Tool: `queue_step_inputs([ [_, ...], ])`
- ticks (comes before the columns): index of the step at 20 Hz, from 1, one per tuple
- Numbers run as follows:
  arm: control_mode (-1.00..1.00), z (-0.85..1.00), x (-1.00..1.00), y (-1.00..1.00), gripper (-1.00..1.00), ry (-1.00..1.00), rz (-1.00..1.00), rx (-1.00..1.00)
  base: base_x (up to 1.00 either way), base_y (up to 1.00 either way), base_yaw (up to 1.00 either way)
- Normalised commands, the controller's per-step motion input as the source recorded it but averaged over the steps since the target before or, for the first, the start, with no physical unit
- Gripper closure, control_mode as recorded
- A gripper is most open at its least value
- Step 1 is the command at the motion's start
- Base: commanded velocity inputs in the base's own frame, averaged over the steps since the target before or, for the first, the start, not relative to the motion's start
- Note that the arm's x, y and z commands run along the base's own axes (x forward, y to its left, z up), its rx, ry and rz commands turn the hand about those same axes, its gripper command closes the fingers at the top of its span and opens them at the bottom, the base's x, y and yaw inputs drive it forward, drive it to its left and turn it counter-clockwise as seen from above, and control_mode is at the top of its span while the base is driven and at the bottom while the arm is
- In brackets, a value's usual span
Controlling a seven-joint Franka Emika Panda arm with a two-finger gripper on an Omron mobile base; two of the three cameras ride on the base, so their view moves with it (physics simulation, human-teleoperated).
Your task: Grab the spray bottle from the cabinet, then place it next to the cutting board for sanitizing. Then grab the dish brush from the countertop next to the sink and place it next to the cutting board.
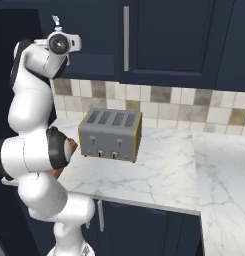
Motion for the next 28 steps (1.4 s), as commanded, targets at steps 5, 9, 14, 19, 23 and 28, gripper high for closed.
queue_step_inputs([
  [5,-1.0,-0.18,0.38,0.12,-1.0,0.03,0.0,-0.01,0.0,0.0,0.0],
  [9,-1.0,-0.1,0.36,0.12,-1.0,0.07,0.0,-0.01,0.0,0.0,0.0],
  [14,-1.0,-0.12,0.31,0.26,1.0,0.03,0.0,-0.04,0.0,0.0,0.0],
  [19,-1.0,0.0,-0.01,0.05,1.0,0.0,-0.04,0.01,0.0,0.0,0.0],
  [23,-1.0,0.0,-0.01,0.02,1.0,0.0,-0.15,0.07,0.0,0.0,0.0],
  [28,-1.0,0.0,-0.37,0.03,1.0,-0.01,-0.19,0.06,0.0,0.0,0.0],
])
